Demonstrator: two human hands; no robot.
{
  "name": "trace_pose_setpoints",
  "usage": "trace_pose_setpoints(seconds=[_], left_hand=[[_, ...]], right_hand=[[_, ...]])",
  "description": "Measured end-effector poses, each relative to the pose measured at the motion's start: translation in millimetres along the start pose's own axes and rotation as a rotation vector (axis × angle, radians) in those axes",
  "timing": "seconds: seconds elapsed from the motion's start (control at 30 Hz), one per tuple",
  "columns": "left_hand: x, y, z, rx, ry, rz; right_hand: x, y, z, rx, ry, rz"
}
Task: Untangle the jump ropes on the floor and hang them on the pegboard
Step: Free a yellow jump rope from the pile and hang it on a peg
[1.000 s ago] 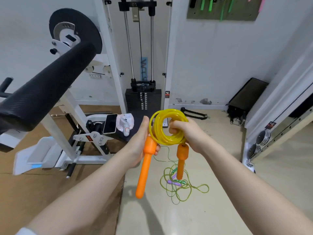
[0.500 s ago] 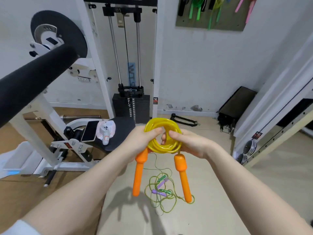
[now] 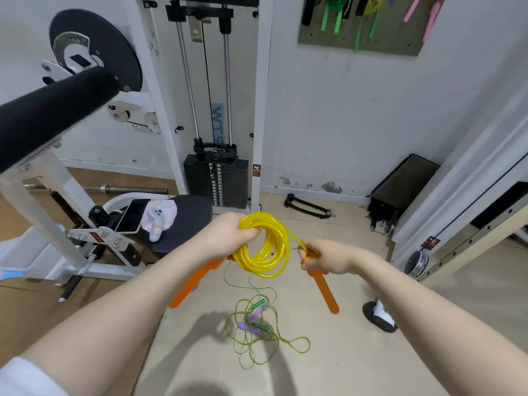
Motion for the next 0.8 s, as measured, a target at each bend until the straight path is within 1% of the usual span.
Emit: trace_pose_setpoints(seconds=[0.03,0.13,0.2,0.23,0.27,0.33,0.43,0.5,0.6,0.73,0.8], left_hand=[[-1.8,-1.8,-1.1,0.022,-0.028,0.021],[-3.4,-4.3,-6.1,0.108,-0.095,0.101],[-8.8,-4.2,-7.4,0.151,-0.046,0.077],[-12.8,-3.3,-7.1,0.169,-0.004,0.049],[-16.0,-2.2,-6.1,0.185,0.039,0.025],[-20.0,-1.5,-2.6,0.196,0.092,-0.003],[-22.4,-4.8,2.9,0.195,0.091,-0.013],[-25.9,-6.4,5.2,0.2,0.086,-0.042],[-33.1,-8.1,10.3,0.2,0.125,-0.096],[-43.0,-11.2,15.5,0.221,0.258,-0.157],[-46.8,-11.5,17.3,0.225,0.352,-0.196]], right_hand=[[12.0,3.2,-4.7,0.024,-0.14,0.075],[49.7,13.2,-32.7,0.142,-0.691,0.344],[64.7,16.4,-51.2,0.211,-0.913,0.479],[69.2,15.3,-56.8,0.24,-0.931,0.552],[71.2,13.5,-60.8,0.255,-0.898,0.617],[68.7,7.5,-66.4,0.275,-0.873,0.715],[61.9,-1.6,-71.2,0.239,-1.001,0.803],[64.3,-3.7,-74.8,0.232,-0.88,0.875],[70.5,-4.6,-75.9,0.291,-0.708,0.983],[75.1,1.0,-73.0,0.342,-0.659,1.127],[73.3,5.0,-76.1,0.377,-0.61,1.146]])
Point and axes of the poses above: each hand's wrist, its own y-axis away from the middle knuckle, its own x-axis out of the back of the hand, z = x × y, the point moved 6 cm from there along -y, towards the middle knuckle, and after that the axes turned 9 degrees about x, right-handed, at the moved point
